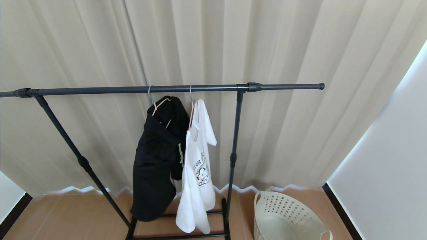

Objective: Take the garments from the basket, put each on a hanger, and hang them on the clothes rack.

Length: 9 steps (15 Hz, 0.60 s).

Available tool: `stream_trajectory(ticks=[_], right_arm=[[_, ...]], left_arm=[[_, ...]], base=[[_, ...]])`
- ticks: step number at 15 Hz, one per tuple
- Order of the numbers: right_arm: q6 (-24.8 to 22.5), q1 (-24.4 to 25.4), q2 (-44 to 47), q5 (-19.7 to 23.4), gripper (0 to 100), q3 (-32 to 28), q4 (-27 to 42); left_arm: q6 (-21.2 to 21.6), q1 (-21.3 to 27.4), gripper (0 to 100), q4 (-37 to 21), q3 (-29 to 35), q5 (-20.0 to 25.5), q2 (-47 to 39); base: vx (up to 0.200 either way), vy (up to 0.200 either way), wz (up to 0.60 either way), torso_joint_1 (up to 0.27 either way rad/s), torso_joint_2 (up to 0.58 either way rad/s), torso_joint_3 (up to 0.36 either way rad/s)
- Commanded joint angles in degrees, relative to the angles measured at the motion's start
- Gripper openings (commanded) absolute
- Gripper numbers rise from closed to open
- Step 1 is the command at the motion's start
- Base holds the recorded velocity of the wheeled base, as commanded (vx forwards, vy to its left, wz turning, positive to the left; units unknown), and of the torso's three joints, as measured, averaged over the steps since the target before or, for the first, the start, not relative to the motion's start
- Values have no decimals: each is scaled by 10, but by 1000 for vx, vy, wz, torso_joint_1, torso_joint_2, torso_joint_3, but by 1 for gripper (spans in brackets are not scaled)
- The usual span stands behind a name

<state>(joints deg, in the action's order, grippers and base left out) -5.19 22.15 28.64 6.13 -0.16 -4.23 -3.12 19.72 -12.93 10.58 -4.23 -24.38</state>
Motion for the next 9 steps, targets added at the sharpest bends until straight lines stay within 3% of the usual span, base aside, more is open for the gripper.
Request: stream_trajectory(ticks=[1,4,6,9], right_arm=[[-1,-11,-109,-19,100,2,41],[-1,-84,-169,-32,100,2,41],[-1,-127,-224,-32,100,2,41],[1,-181,-235,-32,100,2,35]], left_arm=[[22,-35,100,-18,-22,0,104],[59,-125,100,-20,-22,4,173],[65,-139,100,-19,-24,-5,188],[54,-143,100,-13,-28,-10,188]], base=[[0,0,0,0,0,0],[0,0,0,0,0,0],[0,0,0,0,0,0],[0,0,0,0,0,0]])
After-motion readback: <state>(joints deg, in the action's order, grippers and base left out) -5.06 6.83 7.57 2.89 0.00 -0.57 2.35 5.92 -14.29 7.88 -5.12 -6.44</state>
